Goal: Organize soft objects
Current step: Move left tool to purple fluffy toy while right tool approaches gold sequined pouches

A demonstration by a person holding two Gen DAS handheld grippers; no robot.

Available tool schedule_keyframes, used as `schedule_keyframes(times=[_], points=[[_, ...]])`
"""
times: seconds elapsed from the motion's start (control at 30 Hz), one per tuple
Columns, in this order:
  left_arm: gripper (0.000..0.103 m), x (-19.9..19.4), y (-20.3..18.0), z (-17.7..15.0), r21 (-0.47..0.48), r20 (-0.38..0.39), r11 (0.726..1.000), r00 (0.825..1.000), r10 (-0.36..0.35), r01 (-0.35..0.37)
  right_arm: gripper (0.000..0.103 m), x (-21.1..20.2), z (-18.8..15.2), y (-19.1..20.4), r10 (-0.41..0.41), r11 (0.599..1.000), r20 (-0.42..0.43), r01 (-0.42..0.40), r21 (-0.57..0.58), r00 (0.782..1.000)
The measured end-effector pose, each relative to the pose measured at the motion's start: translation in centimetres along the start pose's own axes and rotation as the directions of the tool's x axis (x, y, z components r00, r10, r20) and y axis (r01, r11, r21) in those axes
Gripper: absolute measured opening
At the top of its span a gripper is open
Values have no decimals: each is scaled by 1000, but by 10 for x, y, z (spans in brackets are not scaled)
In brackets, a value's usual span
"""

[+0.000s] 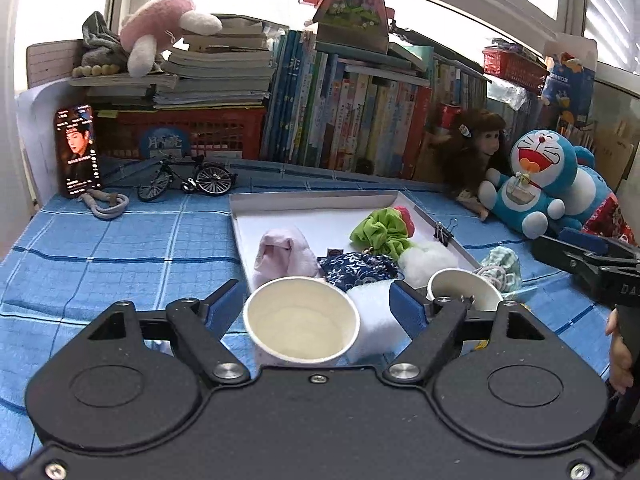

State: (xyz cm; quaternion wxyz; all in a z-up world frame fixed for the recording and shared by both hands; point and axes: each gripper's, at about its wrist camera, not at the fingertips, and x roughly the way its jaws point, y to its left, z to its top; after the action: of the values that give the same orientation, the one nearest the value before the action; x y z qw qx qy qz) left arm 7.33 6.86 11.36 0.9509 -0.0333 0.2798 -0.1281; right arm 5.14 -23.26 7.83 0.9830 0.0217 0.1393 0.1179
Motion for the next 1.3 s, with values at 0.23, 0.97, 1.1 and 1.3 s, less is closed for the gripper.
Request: schedule_keyframes(times=[0.23,0.97,1.1,1.3], points=[[83,-19,17,-23,-8,38,1000,999,27,-27,103,-11,-16,3,-32,998,32,34,-56,999],[84,-6,39,-93,-67,36,966,967,253,-250,103,-8,-79,1,-155,981,1,154,-118,988],[84,1,41,-99,-95,22,963,967,255,-252,103,-5,-86,-1,-178,977,-12,176,-122,984],[84,7,38,-104,-92,32,956,959,282,-278,103,0,-96,-5,-193,975,-56,185,-121,980]])
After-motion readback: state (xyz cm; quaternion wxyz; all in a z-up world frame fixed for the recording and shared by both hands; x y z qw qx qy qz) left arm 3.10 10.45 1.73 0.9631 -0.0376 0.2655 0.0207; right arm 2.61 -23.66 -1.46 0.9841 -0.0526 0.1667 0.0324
